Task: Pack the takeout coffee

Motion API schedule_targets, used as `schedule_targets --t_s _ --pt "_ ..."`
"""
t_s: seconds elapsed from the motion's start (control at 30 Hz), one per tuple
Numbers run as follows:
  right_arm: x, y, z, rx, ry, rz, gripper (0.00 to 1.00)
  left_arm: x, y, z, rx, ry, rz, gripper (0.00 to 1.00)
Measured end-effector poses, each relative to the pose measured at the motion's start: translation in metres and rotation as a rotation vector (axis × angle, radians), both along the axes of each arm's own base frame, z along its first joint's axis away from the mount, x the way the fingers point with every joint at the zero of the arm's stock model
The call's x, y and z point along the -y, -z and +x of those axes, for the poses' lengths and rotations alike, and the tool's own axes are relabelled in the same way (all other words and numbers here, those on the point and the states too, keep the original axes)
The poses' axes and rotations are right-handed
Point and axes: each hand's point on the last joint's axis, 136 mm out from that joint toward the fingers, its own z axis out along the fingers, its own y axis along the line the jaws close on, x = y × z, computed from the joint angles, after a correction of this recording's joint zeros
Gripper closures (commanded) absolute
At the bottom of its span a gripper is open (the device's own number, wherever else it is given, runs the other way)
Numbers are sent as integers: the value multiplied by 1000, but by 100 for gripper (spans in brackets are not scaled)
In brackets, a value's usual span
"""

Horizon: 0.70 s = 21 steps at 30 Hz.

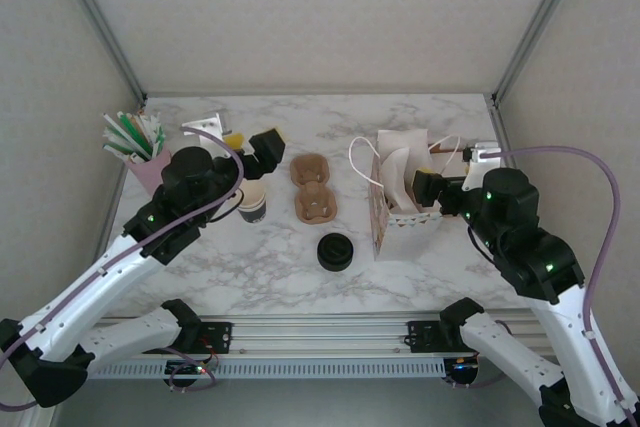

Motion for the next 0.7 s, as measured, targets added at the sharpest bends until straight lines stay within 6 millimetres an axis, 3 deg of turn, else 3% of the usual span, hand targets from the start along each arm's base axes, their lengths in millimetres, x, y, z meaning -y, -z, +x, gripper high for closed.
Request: schedule_targets --t_s 0.23,0.43,0.6,0.7 --pt "-10 15 14 -55 -21 -56 1 -18 17 7 -36 -103 72 0" --pt "-13 16 35 -98 -14 -78 1 -32 32 31 -79 -165 136 0" --pt "5 1 48 -88 45 -39 1 -57 32 51 -96 -231 153 0" --pt "26 -15 52 -59 113 -2 1 -73 27 56 -90 -272 148 0"
